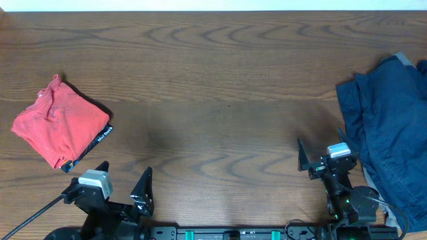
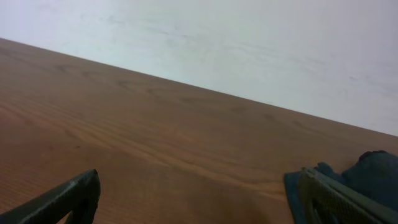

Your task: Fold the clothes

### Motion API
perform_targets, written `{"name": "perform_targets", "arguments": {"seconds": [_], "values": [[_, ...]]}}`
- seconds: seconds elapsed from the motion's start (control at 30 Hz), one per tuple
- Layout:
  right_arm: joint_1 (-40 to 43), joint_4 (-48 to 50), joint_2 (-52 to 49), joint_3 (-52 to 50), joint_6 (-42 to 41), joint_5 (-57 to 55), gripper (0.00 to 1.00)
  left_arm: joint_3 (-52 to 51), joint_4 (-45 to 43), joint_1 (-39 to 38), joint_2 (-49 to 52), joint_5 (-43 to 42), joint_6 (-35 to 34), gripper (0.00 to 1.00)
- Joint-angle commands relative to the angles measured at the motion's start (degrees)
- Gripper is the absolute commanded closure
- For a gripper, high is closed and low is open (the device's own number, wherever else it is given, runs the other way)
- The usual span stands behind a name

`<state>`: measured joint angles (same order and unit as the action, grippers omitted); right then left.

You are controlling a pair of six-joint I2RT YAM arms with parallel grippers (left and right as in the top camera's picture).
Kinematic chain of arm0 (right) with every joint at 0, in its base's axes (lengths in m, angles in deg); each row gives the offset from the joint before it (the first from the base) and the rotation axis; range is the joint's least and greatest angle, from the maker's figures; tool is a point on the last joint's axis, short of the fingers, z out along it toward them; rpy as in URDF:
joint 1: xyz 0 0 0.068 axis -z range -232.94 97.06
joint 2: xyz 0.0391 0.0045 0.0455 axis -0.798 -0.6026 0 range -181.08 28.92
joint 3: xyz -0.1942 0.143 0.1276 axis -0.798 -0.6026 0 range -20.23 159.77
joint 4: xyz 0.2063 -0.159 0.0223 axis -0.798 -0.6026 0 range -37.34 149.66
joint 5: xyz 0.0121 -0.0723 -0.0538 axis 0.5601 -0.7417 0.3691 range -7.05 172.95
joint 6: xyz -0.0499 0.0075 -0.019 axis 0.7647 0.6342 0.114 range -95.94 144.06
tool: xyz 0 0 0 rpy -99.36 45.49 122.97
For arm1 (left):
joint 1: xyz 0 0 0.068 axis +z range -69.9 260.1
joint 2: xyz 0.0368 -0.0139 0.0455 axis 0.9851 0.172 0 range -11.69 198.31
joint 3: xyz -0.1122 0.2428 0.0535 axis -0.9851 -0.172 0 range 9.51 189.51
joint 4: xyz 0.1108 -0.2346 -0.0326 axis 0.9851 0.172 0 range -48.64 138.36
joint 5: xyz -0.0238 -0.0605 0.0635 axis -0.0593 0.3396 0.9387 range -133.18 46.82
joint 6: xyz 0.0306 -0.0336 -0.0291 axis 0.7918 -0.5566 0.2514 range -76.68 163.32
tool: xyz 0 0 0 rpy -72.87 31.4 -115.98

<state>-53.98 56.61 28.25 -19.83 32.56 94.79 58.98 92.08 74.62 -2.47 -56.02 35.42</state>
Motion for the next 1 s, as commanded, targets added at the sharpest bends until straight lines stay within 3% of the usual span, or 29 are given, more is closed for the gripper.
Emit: {"name": "perform_targets", "arguments": {"seconds": [0.0, 0.13, 0.27, 0.43, 0.77, 0.97], "values": [[-0.44, -0.15, 0.35, -0.09, 0.98, 0.83, 0.01, -0.24, 1.18, -0.17, -0.17, 1.27, 0.66, 0.02], [-0.44, -0.15, 0.35, -0.09, 0.98, 0.83, 0.01, -2.1, 6.25, 1.05, -0.5, 4.68, 0.81, 0.02], [-0.44, -0.15, 0.35, -0.09, 0.98, 0.83, 0.01, -10.36, 2.71, 3.76, -2.84, 7.19, 0.83, 0.02], [-0.44, -0.15, 0.35, -0.09, 0.98, 0.83, 0.01, -24.09, -9.66, 4.94, -8.98, 7.39, 0.81, 0.02], [-0.44, -0.13, 0.35, -0.09, 0.98, 0.83, 0.01, -45.55, -42.71, 4.92, -9.11, 7.5, 0.79, 0.02], [-0.44, -0.13, 0.35, -0.09, 0.98, 0.83, 0.01, -49.24, -47.19, 4.7, -9.11, 7.37, 0.57, 0.02]]}}
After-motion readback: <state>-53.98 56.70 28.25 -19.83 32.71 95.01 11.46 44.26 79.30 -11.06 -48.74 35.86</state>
